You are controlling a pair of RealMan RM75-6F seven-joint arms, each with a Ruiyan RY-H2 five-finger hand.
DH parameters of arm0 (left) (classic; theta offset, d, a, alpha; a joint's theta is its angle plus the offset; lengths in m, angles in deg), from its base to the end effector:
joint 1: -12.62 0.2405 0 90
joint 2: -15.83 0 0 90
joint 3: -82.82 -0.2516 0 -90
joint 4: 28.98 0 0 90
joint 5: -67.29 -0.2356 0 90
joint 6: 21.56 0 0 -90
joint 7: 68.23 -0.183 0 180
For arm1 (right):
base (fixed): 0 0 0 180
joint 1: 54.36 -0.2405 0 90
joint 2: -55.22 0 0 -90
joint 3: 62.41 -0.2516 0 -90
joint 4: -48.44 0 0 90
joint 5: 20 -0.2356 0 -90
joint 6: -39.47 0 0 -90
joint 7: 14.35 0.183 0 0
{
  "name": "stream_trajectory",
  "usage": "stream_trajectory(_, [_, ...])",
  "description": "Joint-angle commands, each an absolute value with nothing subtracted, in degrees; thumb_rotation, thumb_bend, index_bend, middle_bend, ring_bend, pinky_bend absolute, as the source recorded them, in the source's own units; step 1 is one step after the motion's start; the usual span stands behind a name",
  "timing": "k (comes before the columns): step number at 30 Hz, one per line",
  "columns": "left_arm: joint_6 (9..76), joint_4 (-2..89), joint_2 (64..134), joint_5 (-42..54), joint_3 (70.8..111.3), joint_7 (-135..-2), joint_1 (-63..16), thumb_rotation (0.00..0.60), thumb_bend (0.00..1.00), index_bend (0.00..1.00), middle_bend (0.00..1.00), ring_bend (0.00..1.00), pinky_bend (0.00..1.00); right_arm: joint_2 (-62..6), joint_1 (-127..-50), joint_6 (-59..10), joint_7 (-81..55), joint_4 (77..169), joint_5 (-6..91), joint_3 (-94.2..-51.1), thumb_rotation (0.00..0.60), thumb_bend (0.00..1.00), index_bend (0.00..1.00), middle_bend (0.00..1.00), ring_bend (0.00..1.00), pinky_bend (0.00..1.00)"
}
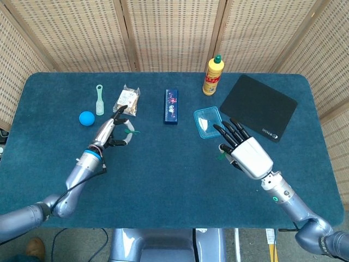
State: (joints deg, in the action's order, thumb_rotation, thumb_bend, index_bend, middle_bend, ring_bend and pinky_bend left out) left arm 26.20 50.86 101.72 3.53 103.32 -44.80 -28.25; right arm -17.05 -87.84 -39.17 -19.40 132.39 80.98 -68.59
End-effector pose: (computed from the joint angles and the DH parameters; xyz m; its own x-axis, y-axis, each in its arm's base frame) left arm -0.1441 0.4338 -0.0102 -0.2775 0.3465 0.8961 0.9408 -0.0912 0.3266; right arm -0.1471 -0.3426 0.0743 0.4659 0.2222 0.8565 -0.6073 -0.6237 0.4921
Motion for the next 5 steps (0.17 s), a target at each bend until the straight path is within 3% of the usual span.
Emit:
stream_trajectory(1, [26.8,50.5,98.0,2.9,102.6,-46.4,-26.8,0.6,0.48,0.78,0.0,0.0,0.0,-17.3,-87.7,-39.2,-19.7,132.3,81.2,-68.3,0.6,0.68,0.83,0.14,0.0,0.0])
stream_trajectory(5, [27.1,51.4,94.4,3.5,101.7,-50.7,-26.2,0.6,0.48,0.79,0.0,0.0,0.0,-17.8,-87.6,-39.1,-20.3,132.5,81.5,-67.9,0.6,0.68,0.83,0.14,0.0,0.0])
